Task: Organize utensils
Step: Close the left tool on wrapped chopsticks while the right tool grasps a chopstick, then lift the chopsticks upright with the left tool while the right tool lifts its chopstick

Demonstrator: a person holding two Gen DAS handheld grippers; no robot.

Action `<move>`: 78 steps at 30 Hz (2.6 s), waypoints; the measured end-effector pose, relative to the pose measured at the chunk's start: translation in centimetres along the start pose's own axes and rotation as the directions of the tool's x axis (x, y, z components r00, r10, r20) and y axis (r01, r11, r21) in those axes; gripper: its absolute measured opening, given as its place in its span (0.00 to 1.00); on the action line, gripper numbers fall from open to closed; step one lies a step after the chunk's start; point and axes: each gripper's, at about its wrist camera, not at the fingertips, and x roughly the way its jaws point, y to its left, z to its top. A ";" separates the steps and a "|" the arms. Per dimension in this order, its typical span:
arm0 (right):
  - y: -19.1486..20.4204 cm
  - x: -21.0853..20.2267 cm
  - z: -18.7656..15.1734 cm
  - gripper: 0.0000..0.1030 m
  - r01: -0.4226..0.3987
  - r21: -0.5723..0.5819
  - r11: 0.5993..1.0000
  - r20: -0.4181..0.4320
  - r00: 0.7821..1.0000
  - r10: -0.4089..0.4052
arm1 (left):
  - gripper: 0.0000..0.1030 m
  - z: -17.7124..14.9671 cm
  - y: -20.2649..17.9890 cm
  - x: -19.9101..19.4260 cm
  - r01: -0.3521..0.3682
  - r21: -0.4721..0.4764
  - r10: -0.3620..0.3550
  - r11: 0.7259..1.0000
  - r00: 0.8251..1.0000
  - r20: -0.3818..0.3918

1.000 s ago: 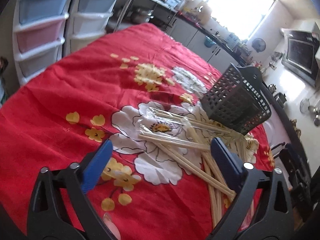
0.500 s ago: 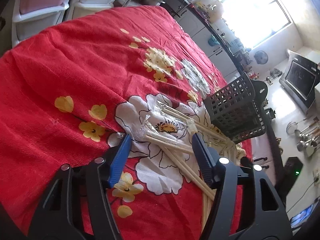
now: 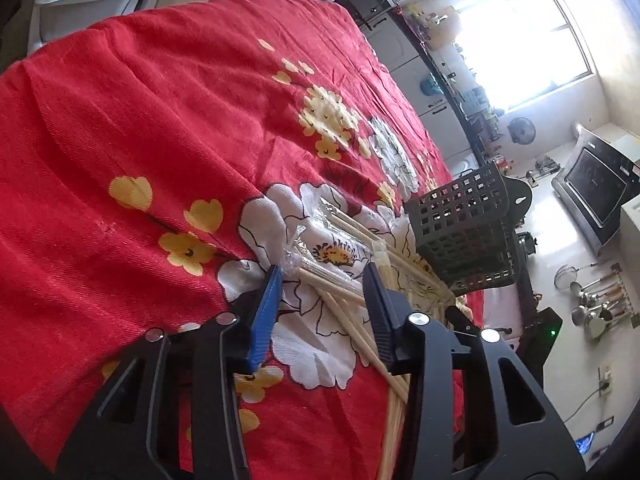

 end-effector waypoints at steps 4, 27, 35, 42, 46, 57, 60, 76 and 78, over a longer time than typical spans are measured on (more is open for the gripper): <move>-0.7 -0.1 0.2 0.18 -0.020 0.023 1.000 -0.006 1.000 0.020 | 0.19 0.1 0.4 0.4 0.003 -0.009 -0.003 1.000 1.000 -0.019; -0.9 -1.4 0.4 0.17 -0.043 0.036 0.998 0.021 0.999 0.042 | 0.11 1.3 1.5 0.2 -0.007 -0.065 0.004 0.998 0.999 -0.051; -0.5 -1.9 0.4 0.09 -0.057 0.009 0.998 0.034 0.998 0.056 | 0.10 0.6 1.7 -1.1 0.023 -0.060 -0.026 0.998 0.998 -0.052; 0.5 -2.7 0.6 0.08 -0.096 -0.027 0.995 0.059 0.993 0.098 | 0.04 0.1 1.1 -2.4 0.079 -0.015 -0.079 0.997 0.997 -0.020; 1.3 -3.6 0.7 0.07 -0.118 -0.053 0.992 0.082 0.989 0.122 | 0.04 0.4 0.6 -3.0 0.087 0.007 -0.087 0.996 0.996 0.000; 3.2 -8.2 1.7 0.05 -0.147 -0.125 0.981 0.197 0.966 0.170 | 0.03 1.4 -4.8 -5.2 0.139 0.158 -0.152 0.978 0.986 0.071; 3.6 -9.7 2.1 0.05 -0.155 -0.146 0.977 0.234 0.954 0.186 | 0.03 1.7 -6.9 -5.3 0.154 0.209 -0.174 0.966 0.982 0.080; 5.2 -17.6 5.9 0.05 -0.157 -0.209 0.965 0.458 0.856 0.239 | 0.03 3.5 -18.5 -7.3 0.252 0.447 -0.326 0.859 0.940 0.098; 5.3 -18.4 6.5 0.05 -0.150 -0.213 0.965 0.488 0.840 0.239 | 0.03 3.8 -19.6 -7.6 0.259 0.462 -0.340 0.848 0.935 0.101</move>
